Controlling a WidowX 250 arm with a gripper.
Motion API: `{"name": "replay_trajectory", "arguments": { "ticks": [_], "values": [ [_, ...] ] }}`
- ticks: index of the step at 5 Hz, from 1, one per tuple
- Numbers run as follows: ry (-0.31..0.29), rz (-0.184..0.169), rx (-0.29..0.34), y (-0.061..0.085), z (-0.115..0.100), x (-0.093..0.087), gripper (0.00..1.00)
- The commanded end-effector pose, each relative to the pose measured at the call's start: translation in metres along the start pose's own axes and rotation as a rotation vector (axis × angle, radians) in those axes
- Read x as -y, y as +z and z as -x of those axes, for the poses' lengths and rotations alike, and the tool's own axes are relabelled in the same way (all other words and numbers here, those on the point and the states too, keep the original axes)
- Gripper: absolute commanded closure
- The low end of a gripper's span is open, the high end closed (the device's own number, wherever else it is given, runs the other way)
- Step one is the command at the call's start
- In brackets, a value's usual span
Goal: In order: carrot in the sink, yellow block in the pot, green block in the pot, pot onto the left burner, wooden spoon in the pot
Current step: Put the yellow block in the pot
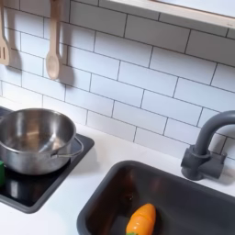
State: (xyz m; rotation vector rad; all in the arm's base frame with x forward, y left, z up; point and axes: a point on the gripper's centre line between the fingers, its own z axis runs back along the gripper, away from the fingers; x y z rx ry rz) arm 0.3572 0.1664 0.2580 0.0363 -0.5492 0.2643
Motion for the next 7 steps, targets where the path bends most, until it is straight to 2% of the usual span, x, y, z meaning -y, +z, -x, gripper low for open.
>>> {"name": "replay_trajectory", "arguments": {
  "ticks": [1, 2, 3, 4, 5, 6, 7],
  "values": [
    [-0.123, 0.051, -0.031, -0.004, -0.003, 0.049, 1.00],
    [-0.116, 0.066, -0.058, -0.013, 0.007, 0.050, 1.00],
    [-0.109, 0.048, -0.091, -0.020, 0.017, 0.044, 1.00],
    [-0.060, 0.045, -0.127, -0.026, 0.026, 0.040, 0.00],
    [-0.096, 0.061, -0.123, -0.022, 0.031, 0.050, 0.00],
    [-0.102, 0.076, -0.149, -0.014, 0.042, 0.051, 0.00],
    [-0.119, 0.073, -0.142, 0.002, 0.052, 0.048, 0.00]
  ]
}}
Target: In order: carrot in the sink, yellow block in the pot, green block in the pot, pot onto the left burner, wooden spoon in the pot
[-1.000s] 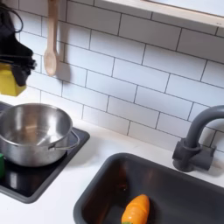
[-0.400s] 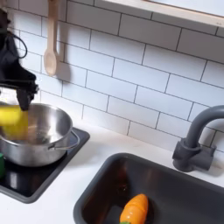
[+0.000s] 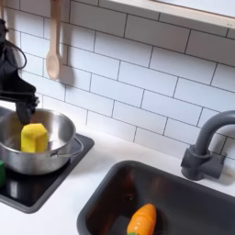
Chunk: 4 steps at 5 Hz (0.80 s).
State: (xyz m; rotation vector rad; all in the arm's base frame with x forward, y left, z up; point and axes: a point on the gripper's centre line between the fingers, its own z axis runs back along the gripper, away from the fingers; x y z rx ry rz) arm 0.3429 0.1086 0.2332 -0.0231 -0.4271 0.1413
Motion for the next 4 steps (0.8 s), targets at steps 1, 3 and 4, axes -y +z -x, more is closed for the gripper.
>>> {"name": "replay_trajectory", "arguments": {
  "ticks": [1, 3, 4],
  "values": [
    [-0.032, 0.029, -0.072, 0.008, 0.032, -0.009, 0.00],
    [-0.124, 0.063, -0.256, -0.016, 0.058, -0.033, 0.00],
    [-0.190, 0.081, -0.296, -0.027, 0.062, -0.027, 0.00]
  ]
}}
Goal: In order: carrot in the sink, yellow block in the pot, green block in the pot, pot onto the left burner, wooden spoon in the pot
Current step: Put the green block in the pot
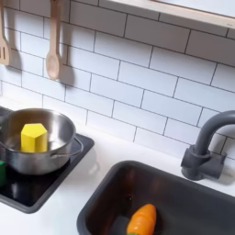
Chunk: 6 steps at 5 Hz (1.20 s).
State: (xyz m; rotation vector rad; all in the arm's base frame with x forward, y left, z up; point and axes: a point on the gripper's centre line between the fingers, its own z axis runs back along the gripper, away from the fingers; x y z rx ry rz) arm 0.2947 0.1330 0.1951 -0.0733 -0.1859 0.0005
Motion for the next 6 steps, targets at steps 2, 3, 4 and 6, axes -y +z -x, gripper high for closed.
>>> {"name": "replay_trajectory", "arguments": {
  "ticks": [2, 3, 4, 6],
  "values": [
    [-0.109, 0.034, -0.064, -0.019, 0.006, 0.012, 0.00],
    [-0.123, 0.046, -0.073, -0.026, 0.007, 0.018, 0.00],
    [-0.120, 0.047, -0.086, -0.032, 0.009, 0.016, 0.00],
    [-0.116, 0.016, -0.101, -0.048, 0.016, 0.010, 0.00]
  ]
}}
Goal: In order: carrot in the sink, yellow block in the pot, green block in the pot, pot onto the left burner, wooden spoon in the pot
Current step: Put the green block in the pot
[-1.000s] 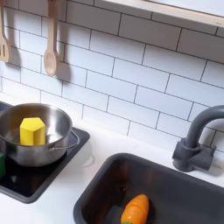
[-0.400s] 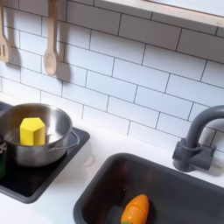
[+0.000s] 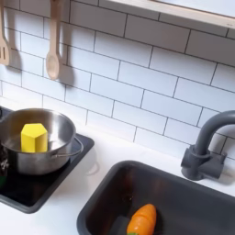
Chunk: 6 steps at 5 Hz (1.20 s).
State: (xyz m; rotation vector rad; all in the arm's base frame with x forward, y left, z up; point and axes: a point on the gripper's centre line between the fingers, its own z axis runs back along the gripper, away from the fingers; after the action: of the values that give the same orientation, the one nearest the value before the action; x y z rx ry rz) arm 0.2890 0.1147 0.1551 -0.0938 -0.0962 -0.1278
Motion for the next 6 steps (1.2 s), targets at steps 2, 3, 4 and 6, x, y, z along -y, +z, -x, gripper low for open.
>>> {"name": "replay_trajectory", "arguments": {
  "ticks": [2, 3, 4, 6],
  "values": [
    [0.011, -0.029, 0.036, -0.011, -0.005, -0.008, 1.00],
    [0.020, -0.033, 0.052, -0.008, -0.006, -0.007, 1.00],
    [0.066, -0.031, 0.079, 0.002, -0.004, -0.010, 1.00],
    [0.288, -0.101, 0.171, 0.045, 0.005, -0.033, 1.00]
  ]
}}
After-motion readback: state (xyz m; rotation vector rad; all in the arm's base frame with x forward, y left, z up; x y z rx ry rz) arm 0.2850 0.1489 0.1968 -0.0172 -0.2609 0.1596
